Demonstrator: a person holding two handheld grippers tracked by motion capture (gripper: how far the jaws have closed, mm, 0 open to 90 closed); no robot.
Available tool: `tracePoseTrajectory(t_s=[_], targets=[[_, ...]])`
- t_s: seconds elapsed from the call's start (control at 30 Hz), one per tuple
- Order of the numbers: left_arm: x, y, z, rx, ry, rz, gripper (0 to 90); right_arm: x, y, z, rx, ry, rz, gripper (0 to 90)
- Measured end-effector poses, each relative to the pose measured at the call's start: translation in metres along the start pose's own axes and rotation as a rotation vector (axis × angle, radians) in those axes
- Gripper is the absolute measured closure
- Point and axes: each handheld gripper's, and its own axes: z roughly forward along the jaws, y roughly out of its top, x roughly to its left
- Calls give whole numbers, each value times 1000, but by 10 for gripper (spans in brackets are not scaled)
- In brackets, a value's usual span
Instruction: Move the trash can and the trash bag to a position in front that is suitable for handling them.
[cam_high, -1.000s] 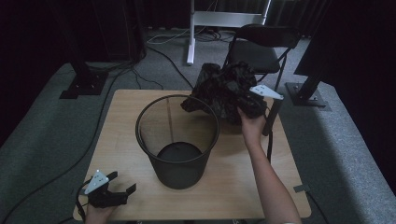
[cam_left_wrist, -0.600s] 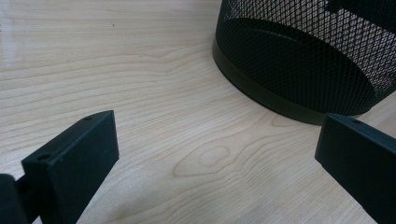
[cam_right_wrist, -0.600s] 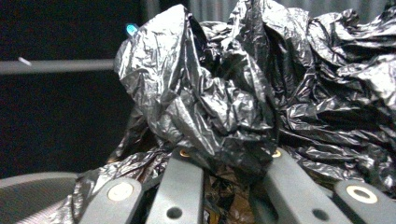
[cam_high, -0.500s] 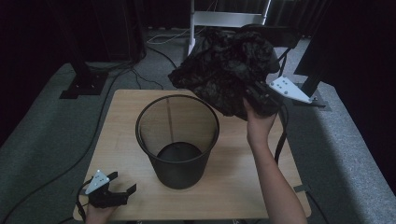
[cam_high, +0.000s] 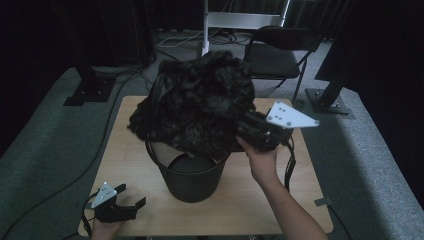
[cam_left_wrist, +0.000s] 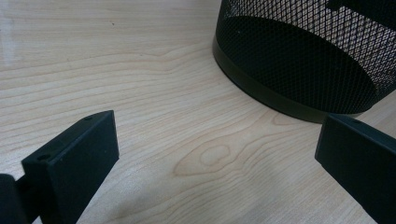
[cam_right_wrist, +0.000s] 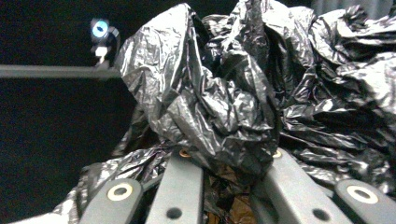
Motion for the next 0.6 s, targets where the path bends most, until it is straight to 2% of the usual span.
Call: tracePoseTrajectory(t_s=[0.1,0.27,0.4,0.47,0.6], targets=[[1,0,0,-1,0,-1,0,4,-13,8,62,52,27,857],[2,-2,0,5,-3,-8,0,3,-27,16,155,94,58,853],[3,-2,-1,1,-2,-3,0,3,-36,17,183,107,96,851],[3,-3,-3,0,-7,-15,0,6,-40,15,191,127,104,851],[2,-4,-3,-11,-8,-7,0,12,-40,11,210,137,71,843]])
